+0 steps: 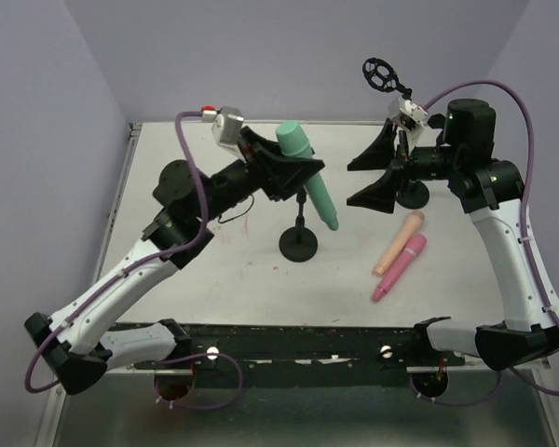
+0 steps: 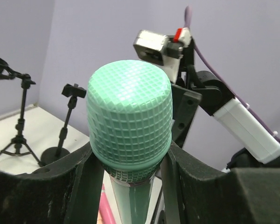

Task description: Attach the microphones to the stand

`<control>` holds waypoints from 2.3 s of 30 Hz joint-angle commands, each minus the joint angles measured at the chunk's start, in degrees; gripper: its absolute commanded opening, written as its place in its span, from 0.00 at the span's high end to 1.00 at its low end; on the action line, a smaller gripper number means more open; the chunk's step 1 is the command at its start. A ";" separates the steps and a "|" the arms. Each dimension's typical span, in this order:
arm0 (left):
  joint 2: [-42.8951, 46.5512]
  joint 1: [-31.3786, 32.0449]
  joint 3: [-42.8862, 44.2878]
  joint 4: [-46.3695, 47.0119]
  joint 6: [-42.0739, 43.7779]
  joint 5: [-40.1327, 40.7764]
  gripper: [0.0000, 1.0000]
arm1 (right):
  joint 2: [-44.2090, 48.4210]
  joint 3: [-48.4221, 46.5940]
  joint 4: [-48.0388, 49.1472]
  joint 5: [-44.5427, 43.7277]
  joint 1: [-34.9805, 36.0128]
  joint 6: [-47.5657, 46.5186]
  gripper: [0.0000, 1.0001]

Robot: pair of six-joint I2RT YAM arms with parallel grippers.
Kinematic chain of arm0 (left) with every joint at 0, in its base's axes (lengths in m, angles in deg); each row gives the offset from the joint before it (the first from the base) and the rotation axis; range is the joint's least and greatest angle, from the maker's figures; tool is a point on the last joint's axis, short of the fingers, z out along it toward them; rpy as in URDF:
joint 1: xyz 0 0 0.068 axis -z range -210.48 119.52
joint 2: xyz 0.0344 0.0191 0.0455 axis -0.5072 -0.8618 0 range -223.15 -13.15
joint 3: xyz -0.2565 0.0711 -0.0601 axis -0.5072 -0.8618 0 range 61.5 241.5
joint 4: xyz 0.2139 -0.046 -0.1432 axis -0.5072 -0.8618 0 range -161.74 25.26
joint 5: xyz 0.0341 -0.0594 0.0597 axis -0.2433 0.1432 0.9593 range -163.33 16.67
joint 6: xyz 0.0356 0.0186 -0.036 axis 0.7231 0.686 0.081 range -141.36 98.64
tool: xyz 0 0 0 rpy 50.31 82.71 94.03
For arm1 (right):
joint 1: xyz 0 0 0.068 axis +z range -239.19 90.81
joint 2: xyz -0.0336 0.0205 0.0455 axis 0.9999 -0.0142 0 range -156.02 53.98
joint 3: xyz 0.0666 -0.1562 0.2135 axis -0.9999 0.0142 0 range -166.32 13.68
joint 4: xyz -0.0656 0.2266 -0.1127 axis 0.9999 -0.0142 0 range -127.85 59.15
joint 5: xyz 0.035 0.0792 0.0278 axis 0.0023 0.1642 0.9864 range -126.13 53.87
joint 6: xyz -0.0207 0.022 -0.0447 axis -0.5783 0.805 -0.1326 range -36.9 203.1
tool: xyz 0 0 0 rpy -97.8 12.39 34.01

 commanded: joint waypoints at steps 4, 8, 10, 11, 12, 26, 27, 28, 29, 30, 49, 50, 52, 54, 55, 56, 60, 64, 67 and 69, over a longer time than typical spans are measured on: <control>19.44 -3.32 -5.51 -18.86 14.36 -5.31 1.00 | -6.25 -2.83 -20.93 -4.45 0.50 -32.70 0.00; 29.47 -3.41 -10.43 -30.39 22.72 -2.16 1.00 | -10.03 -0.63 -23.95 -7.34 3.74 -49.70 0.00; 33.96 -3.41 -13.59 -34.27 25.97 0.57 1.00 | -12.40 -1.07 -20.71 -8.93 5.68 -50.43 0.00; 36.15 -3.41 -15.43 -35.41 27.21 2.41 1.00 | -13.72 -1.76 -19.21 -9.81 6.38 -49.47 0.00; 37.91 -3.41 -17.71 -35.77 27.74 3.99 1.00 | -15.39 -3.08 -17.97 -10.43 7.17 -49.03 0.00; 49.71 -3.41 -33.29 -30.77 28.89 6.03 1.00 | -28.06 -12.67 -16.65 -6.65 12.71 -45.16 0.00; 49.88 -3.41 -33.47 -30.42 29.06 6.03 1.00 | -27.97 -12.67 -15.95 -6.65 13.50 -44.46 0.00; 50.06 -3.41 -33.64 -30.33 29.15 5.85 1.00 | -28.06 -12.93 -15.50 -6.39 13.94 -43.75 0.00; 50.06 -3.41 -33.73 -30.07 29.24 5.68 1.00 | -28.32 -13.37 -15.24 -6.21 14.04 -42.88 0.00; 50.15 -3.41 -33.82 -29.98 29.24 5.68 1.00 | -28.58 -13.98 -15.06 -6.13 14.12 -42.52 0.00; 50.85 -3.41 -35.49 -29.45 26.52 4.45 1.00 | -24.28 -9.86 -11.20 -12.27 14.04 -36.12 0.26; 50.76 -3.41 -35.32 -29.45 26.34 4.45 1.00 | -23.93 -9.42 -10.15 -12.54 13.95 -34.10 0.33; 50.68 -3.41 -35.14 -29.27 26.08 4.36 1.00 | -23.05 -8.28 -8.65 -12.28 14.04 -32.24 0.42; 50.41 -3.41 -34.96 -29.27 26.08 4.36 1.00 | -21.82 -6.96 -6.11 -12.89 14.12 -29.00 0.57; 50.32 -3.41 -34.79 -29.27 26.08 4.36 1.00 | -21.12 -6.26 -4.53 -13.59 14.04 -26.72 0.60; 50.24 -3.41 -34.87 -29.10 25.90 4.27 1.00 | -20.51 -5.56 -2.51 -14.20 14.04 -24.78 0.60; 49.54 -3.41 -34.61 -28.40 25.73 4.27 1.00 | -17.87 -0.91 3.55 -15.35 14.04 -17.40 0.62; 48.48 -3.41 -33.82 -27.17 25.90 5.67 1.00 | -15.14 3.49 7.26 -18.07 14.04 -14.05 0.62; 46.11 -3.41 -32.07 -25.94 27.30 6.64 1.00 | -14.44 4.29 6.39 -18.52 14.12 -14.56 0.51; 43.83 -3.33 -30.40 -24.89 28.09 6.64 1.00 | -14.35 4.12 5.07 -16.86 14.04 -16.58 0.34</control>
